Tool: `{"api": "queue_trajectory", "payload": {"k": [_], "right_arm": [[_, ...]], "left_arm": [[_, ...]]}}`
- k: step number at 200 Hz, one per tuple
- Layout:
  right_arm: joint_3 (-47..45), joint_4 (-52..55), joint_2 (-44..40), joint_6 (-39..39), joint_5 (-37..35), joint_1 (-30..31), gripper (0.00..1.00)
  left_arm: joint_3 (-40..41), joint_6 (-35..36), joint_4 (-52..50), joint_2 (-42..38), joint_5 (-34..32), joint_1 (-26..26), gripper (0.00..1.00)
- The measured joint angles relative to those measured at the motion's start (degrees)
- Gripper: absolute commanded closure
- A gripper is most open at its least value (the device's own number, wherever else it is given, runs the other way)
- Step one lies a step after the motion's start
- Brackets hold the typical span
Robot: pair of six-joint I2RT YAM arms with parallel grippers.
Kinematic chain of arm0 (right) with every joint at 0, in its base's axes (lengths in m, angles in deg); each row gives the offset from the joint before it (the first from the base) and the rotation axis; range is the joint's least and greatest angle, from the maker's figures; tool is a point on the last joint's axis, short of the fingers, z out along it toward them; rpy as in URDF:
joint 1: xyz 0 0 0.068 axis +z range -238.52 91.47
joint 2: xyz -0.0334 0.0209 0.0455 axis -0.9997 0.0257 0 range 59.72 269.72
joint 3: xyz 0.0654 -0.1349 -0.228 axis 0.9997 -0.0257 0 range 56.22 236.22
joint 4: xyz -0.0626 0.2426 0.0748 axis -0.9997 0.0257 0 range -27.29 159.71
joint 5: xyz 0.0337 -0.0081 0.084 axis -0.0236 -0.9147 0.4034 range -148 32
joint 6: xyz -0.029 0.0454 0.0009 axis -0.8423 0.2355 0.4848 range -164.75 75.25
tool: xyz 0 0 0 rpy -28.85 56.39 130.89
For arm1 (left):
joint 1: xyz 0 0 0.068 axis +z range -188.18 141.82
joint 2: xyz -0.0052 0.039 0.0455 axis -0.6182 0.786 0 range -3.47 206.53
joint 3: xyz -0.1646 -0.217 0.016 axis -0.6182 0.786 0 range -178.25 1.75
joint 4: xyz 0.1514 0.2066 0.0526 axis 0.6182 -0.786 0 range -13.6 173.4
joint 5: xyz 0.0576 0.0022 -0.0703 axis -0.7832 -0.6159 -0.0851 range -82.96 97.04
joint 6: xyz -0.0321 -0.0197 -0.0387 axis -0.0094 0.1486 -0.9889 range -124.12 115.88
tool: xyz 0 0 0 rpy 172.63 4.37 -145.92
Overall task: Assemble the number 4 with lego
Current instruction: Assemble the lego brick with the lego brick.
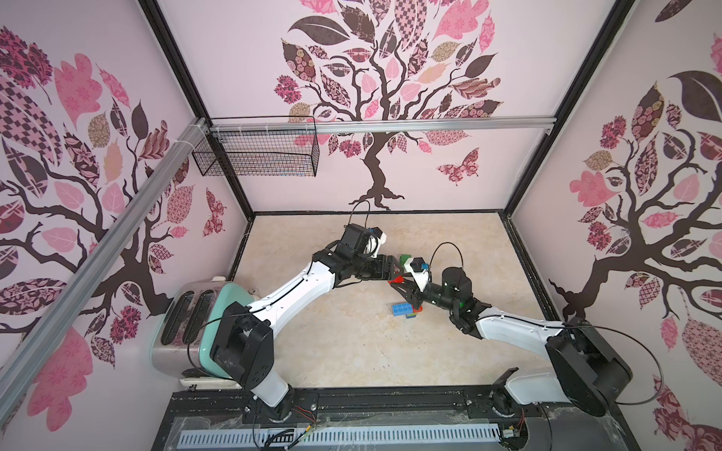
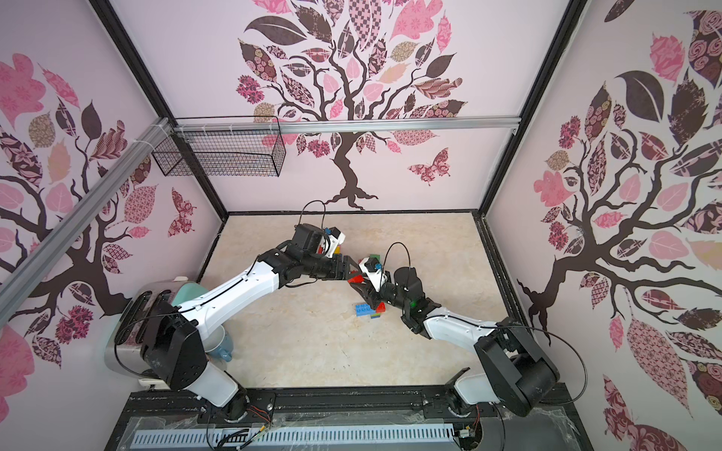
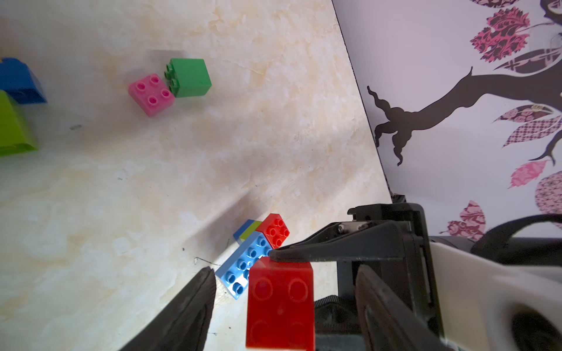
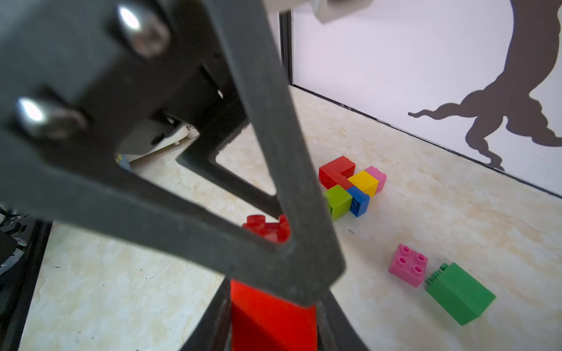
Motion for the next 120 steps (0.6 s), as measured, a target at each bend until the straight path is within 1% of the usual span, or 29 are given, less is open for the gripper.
{"api": "queue_trajectory", "payload": {"k": [11,25,40,45,55,69,79,87,103,112,120], "right_arm": [[0.0,-1.7,0.0,0.0,0.4,0.1,0.96],[-0.1,-3.0,0.0,0.1,0.6,0.1,0.96],[-0.1,-4.0,0.0,0.1,0.7,0.2,0.96],[-0.1,-4.4,0.0,0.1,0.9,0.2,0.96],[-0.1,-4.6,0.0,-0.1,1.0,0.3,0.95],[-0.2,-4.7,0.0,0.1,1.0,0.3,0.92],[-0.2,-4.7,0.0,0.1,1.0,0.4,0.88],[-0.3,-4.7,-0.1,0.1,0.9,0.4,0.8],[-1.1,-4.2,-1.2,0.9,-0.3,0.4,0.56],[-2.0,-3.0,-2.7,2.6,-2.1,0.8,0.46],[-2.9,-1.4,-4.5,3.8,-3.8,0.9,0.39]], "left_arm": [[-0.3,0.0,-1.0,0.4,0.9,0.0,0.35],[-1.2,0.6,-2.3,0.9,2.0,0.0,0.44],[-2.3,1.6,-3.6,1.1,3.2,0.0,0.63],[-2.5,1.4,-3.8,1.2,3.5,0.0,0.66],[-2.6,2.2,-4.2,1.2,3.9,0.0,0.77],[-2.6,2.1,-4.4,1.2,4.3,0.2,1.0],[-2.6,2.3,-4.4,1.2,4.3,0.2,1.0],[-2.6,2.4,-4.4,1.2,4.2,0.2,1.0],[-2.6,3.0,-4.5,1.2,3.2,-0.2,1.0],[-2.6,3.9,-4.7,1.1,1.6,-0.9,1.0],[-2.6,5.5,-5.1,1.0,-2.1,-1.9,1.0]]}}
